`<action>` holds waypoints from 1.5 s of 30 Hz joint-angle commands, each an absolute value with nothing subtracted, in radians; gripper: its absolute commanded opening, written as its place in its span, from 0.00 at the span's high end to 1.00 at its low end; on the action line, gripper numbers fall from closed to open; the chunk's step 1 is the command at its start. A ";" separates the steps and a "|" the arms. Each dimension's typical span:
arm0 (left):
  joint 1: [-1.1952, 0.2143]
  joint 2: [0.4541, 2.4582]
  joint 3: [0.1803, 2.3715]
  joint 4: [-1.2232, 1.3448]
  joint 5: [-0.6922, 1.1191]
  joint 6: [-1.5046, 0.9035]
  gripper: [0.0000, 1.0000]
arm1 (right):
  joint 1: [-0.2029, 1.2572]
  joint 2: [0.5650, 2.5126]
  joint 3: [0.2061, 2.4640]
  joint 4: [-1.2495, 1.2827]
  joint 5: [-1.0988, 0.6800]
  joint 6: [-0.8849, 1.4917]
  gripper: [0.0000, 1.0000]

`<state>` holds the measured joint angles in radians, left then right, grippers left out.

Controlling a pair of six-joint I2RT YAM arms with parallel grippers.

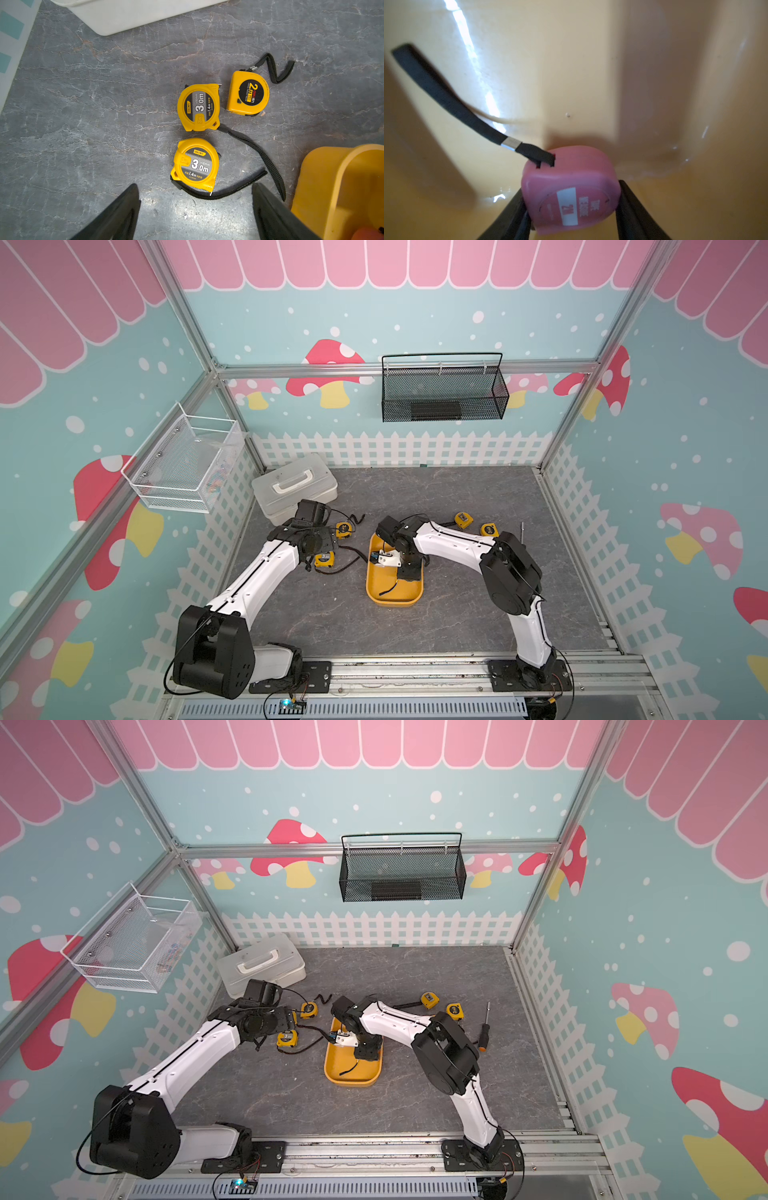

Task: Take the tape measure out of the storage box
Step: Pick up the tape measure from the storage box, then place the tape measure at the center of the board.

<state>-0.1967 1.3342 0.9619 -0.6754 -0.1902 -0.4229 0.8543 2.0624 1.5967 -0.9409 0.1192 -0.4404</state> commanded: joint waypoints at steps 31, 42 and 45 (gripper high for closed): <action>-0.193 1.413 1.013 -0.666 -0.157 -0.404 0.15 | 0.483 1.796 1.358 -0.909 0.164 -0.295 0.48; -0.193 1.399 1.003 -0.662 -0.157 -0.402 0.14 | 0.431 1.892 1.336 -0.908 0.158 -0.250 0.49; -0.194 1.399 1.002 -0.658 -0.156 -0.403 0.14 | 0.427 1.925 1.327 -0.908 0.161 -0.246 0.49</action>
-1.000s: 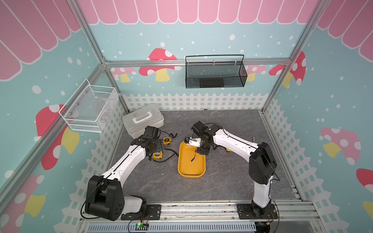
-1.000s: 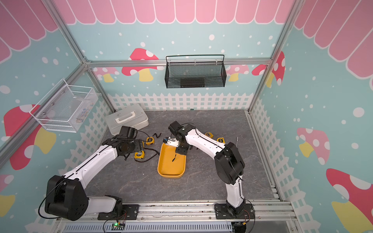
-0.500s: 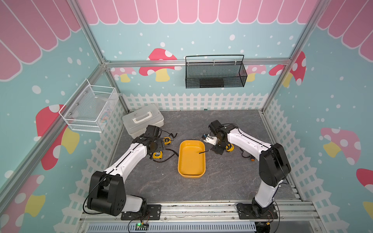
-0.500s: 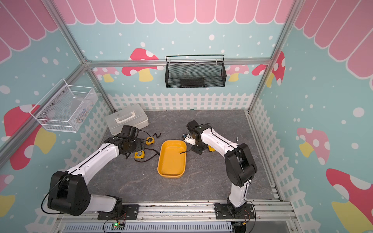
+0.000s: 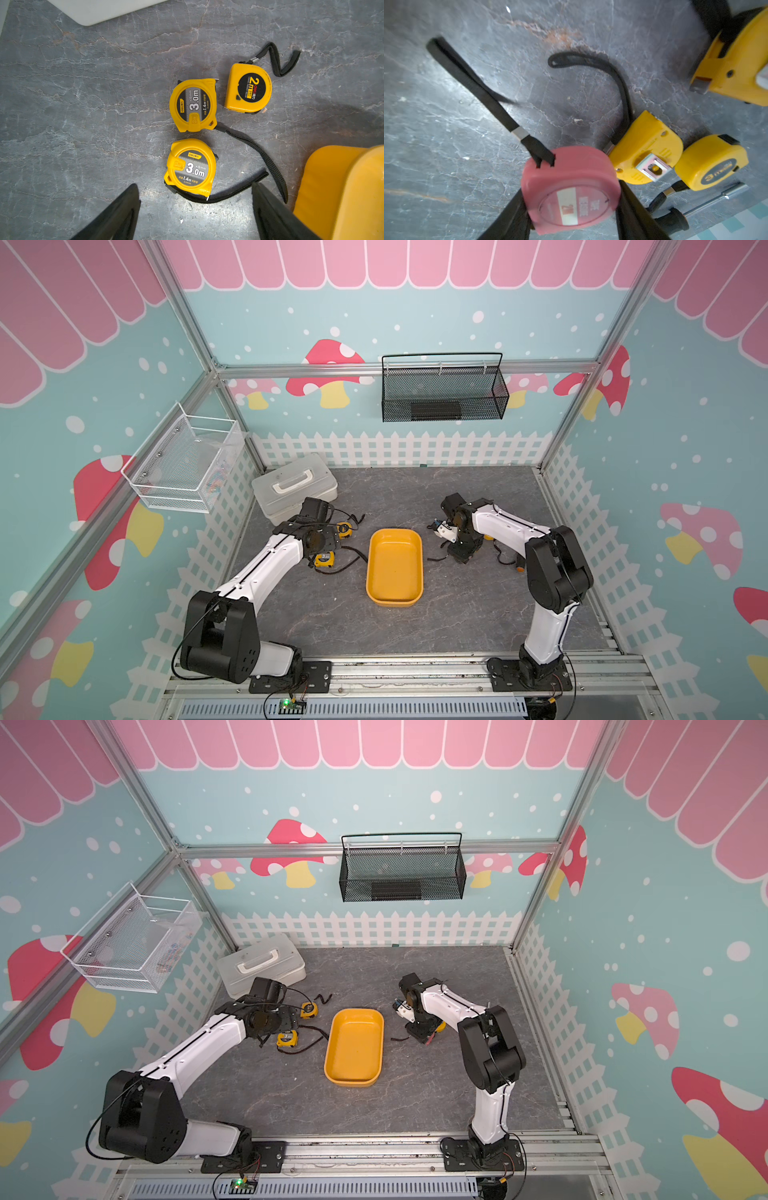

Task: Take the tape measure out of the storage box
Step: Place the tape measure at the center of the board.

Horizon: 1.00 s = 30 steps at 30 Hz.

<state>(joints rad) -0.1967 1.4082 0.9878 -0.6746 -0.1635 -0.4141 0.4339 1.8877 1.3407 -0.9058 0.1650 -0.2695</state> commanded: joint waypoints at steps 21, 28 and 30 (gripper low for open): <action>-0.192 1.425 1.019 -0.648 -0.153 -0.391 0.14 | 0.400 1.935 1.238 -0.913 0.163 -0.230 0.48; -0.191 1.428 1.019 -0.648 -0.155 -0.390 0.14 | 0.400 1.918 1.238 -0.916 0.160 -0.231 0.34; -0.190 1.429 1.019 -0.647 -0.156 -0.390 0.15 | 0.400 1.913 1.242 -0.917 0.165 -0.228 0.29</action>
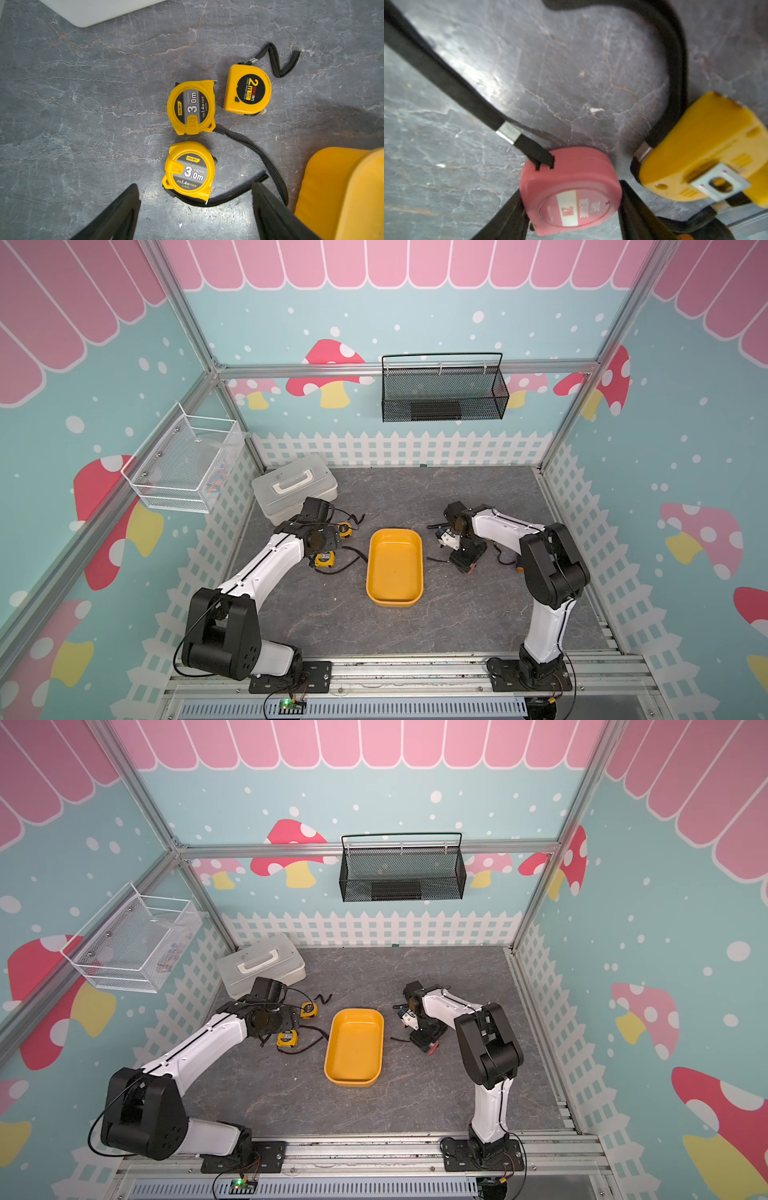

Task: Take the tape measure out of the storage box
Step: Place the tape measure at the center of the board, then reset both arms

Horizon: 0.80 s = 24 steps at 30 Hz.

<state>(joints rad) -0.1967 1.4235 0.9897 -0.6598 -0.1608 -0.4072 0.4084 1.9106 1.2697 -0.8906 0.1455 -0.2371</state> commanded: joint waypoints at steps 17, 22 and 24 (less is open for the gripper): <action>-0.188 1.378 0.996 -0.599 -0.239 -0.369 0.14 | 0.400 1.626 1.318 -0.906 0.099 -0.192 0.01; -0.188 1.258 0.893 -0.413 -0.244 -0.314 0.12 | 0.400 1.429 1.211 -0.656 0.116 -0.157 0.01; -0.187 1.194 0.825 -0.303 -0.274 -0.298 0.10 | 0.399 1.315 1.101 -0.466 0.088 -0.145 0.01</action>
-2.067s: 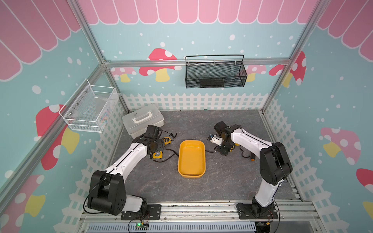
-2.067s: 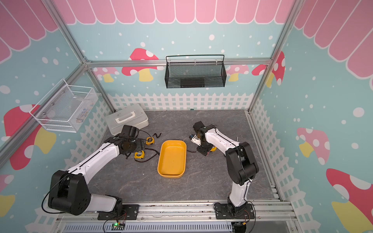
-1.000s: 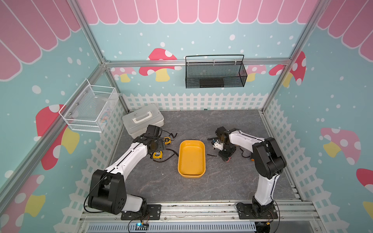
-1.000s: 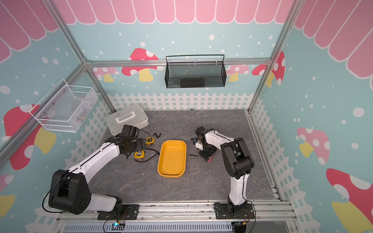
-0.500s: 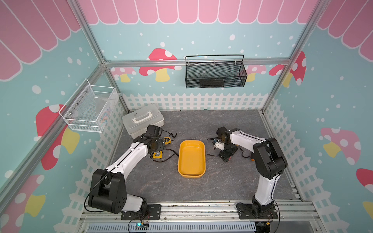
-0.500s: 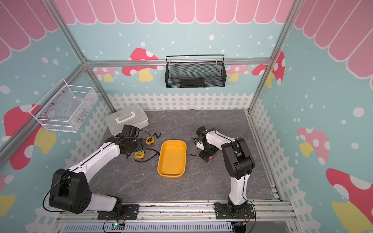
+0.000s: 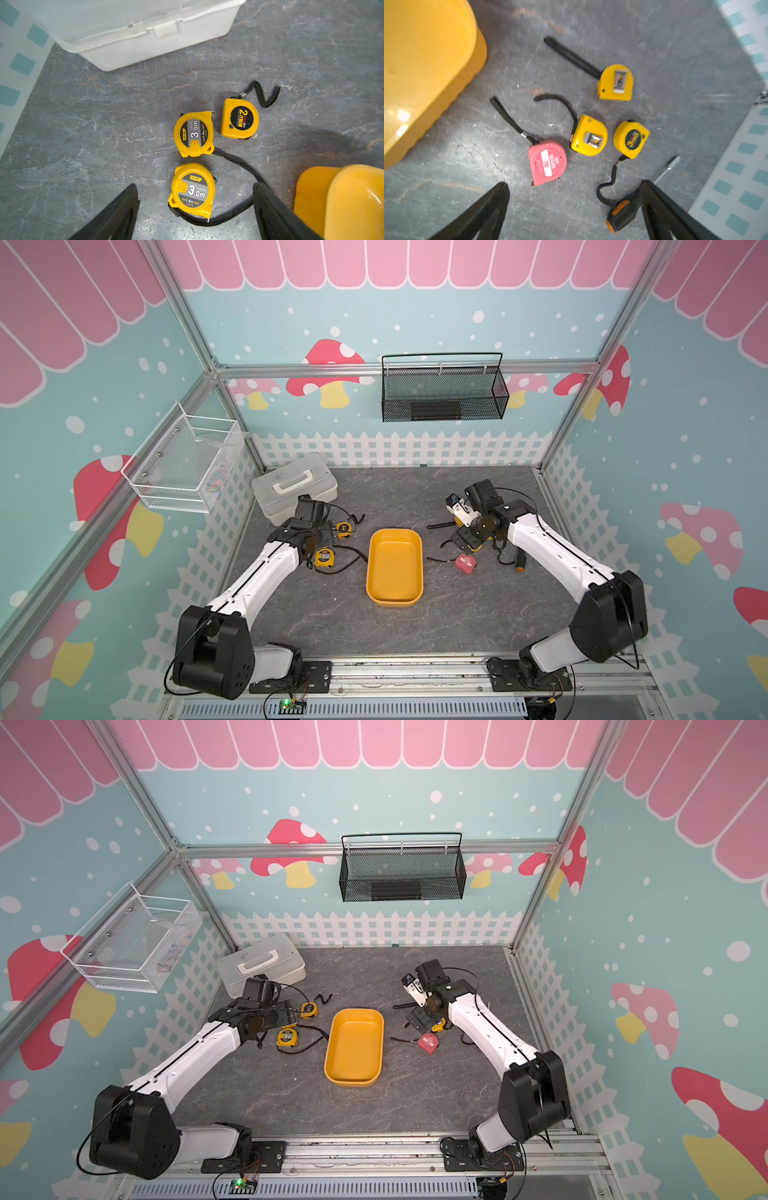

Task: Take the tape measure out of the storage box
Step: Reset both arms

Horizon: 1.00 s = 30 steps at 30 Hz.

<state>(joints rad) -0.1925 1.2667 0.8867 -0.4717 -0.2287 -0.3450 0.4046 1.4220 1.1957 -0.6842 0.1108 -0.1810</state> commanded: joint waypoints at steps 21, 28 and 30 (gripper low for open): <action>-0.149 1.347 0.381 0.711 -0.537 -0.064 0.01 | 0.093 1.390 0.501 0.491 0.220 0.005 0.01; -0.100 1.549 0.373 0.944 -0.420 -0.053 0.01 | 0.012 1.422 0.388 0.756 0.197 0.034 0.01; -0.093 1.534 0.380 0.909 -0.401 -0.066 0.01 | 0.013 1.421 0.348 0.827 0.177 0.026 0.01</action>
